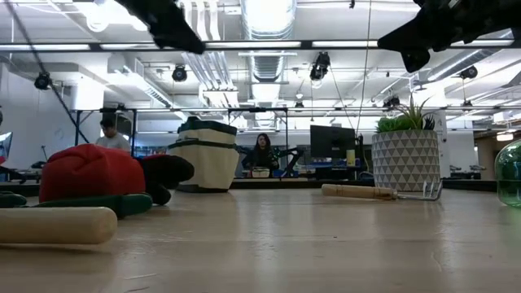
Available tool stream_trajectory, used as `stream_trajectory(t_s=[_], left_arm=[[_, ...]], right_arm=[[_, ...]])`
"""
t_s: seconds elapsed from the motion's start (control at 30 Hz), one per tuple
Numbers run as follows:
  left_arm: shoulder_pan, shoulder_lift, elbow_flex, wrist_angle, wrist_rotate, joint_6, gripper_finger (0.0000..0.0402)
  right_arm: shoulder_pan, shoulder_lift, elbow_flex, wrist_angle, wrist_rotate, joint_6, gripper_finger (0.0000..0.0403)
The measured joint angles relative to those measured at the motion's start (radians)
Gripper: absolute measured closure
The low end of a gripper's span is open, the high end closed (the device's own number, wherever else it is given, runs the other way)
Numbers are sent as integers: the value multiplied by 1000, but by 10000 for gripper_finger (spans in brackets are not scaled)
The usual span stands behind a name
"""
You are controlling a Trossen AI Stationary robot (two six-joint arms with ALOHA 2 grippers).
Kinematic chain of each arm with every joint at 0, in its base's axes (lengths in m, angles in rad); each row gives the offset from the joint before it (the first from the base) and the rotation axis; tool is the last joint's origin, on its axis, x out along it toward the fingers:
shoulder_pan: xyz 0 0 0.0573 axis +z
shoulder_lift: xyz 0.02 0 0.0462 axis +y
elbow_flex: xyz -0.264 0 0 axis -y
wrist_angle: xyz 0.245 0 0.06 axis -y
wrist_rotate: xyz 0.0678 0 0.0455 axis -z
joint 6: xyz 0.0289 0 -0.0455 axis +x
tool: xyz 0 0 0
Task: Pick & Place Garden tools in Gardening bag
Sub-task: Prepare the light brown gardening bag on the table
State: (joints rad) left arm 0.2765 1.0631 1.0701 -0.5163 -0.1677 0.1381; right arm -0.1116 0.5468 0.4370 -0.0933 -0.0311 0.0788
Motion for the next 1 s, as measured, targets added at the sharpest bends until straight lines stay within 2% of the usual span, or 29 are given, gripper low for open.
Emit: stream_trajectory(t_s=[0.23, 0.4, 0.63, 1.0], left_arm=[[87, 324, 395, -412, -22, -20, 282], [151, 493, 555, -578, -59, -22, 277], [221, 624, 612, -626, 19, -57, 273], [263, 693, 614, -668, 79, -94, 270]], right_arm=[[0, 0, 0, -1, 0, 0, 394], [0, 0, 0, -2, 0, 0, 394], [0, 0, 0, -2, -1, 0, 394], [0, 0, 0, -3, -1, -1, 394]])
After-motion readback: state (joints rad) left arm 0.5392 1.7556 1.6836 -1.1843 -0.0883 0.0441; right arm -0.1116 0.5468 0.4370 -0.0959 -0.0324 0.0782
